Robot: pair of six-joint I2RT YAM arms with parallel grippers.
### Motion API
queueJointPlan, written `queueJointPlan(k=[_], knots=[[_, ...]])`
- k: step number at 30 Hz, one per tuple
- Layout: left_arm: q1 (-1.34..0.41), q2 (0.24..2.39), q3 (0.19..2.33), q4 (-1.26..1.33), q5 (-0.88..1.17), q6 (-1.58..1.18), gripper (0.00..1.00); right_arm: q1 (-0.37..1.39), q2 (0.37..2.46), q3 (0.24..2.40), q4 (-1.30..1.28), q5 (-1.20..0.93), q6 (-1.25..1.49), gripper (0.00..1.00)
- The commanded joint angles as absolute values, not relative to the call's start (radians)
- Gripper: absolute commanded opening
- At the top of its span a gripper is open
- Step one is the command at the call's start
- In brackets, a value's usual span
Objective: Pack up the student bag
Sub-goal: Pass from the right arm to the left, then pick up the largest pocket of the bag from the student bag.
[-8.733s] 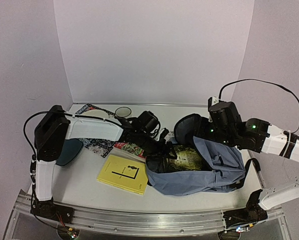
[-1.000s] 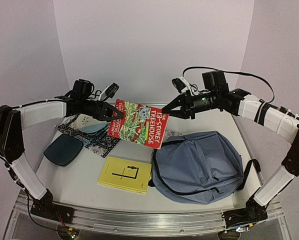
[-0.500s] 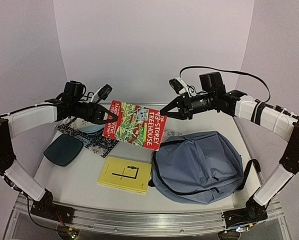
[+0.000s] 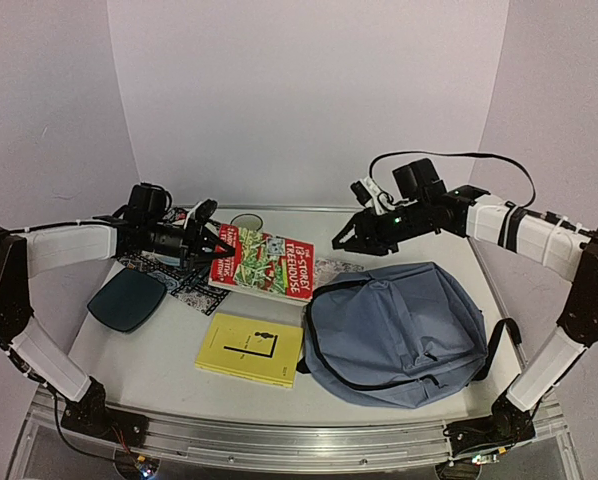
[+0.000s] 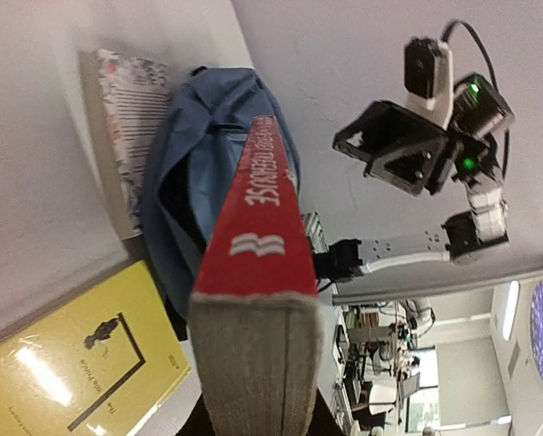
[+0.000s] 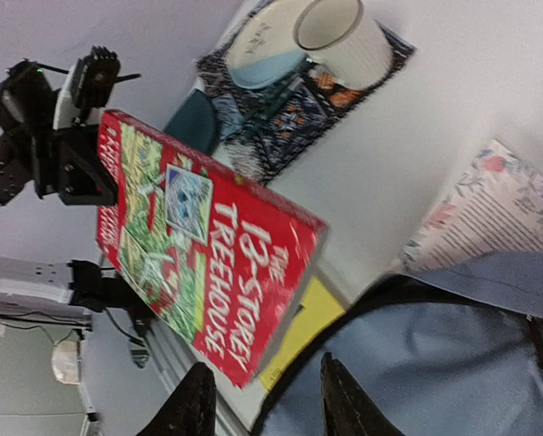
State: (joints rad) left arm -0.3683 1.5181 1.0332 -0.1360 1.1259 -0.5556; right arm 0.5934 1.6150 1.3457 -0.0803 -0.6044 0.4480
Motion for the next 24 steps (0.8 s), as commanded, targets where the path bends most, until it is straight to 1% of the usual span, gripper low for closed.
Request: queueJointPlan(k=[1, 3, 7, 8, 9, 12, 15, 20, 24], knots=[[-0.341, 1.473, 0.984, 0.009, 0.992, -0.728, 0.00, 0.629, 1.527, 1.303, -0.222, -0.380, 0.394, 0.46], [-0.340, 1.457, 0.967, 0.045, 0.960, -0.772, 0.00, 0.681, 1.510, 1.295, -0.272, -0.296, 0.369, 0.54], [-0.339, 1.420, 0.925, 0.095, 0.894, -0.844, 0.00, 0.782, 1.506, 1.297, -0.370, -0.151, 0.345, 0.61], [-0.339, 1.401, 0.908, 0.104, 0.867, -0.858, 0.00, 0.833, 1.511, 1.300, -0.399, -0.110, 0.342, 0.64], [-0.339, 1.395, 0.900, 0.108, 0.854, -0.866, 0.00, 0.853, 1.515, 1.303, -0.414, -0.089, 0.342, 0.64], [-0.339, 1.366, 0.854, 0.130, 0.810, -0.906, 0.00, 0.943, 1.534, 1.311, -0.476, -0.005, 0.369, 0.70], [-0.339, 1.339, 0.815, 0.145, 0.774, -0.926, 0.00, 1.036, 1.566, 1.324, -0.485, 0.093, 0.422, 0.77], [-0.339, 1.324, 0.785, 0.151, 0.754, -0.938, 0.00, 1.132, 1.673, 1.407, -0.540, 0.207, 0.494, 0.84], [-0.340, 1.316, 0.764, 0.151, 0.743, -0.940, 0.00, 1.183, 1.780, 1.486, -0.617, 0.317, 0.579, 0.84]])
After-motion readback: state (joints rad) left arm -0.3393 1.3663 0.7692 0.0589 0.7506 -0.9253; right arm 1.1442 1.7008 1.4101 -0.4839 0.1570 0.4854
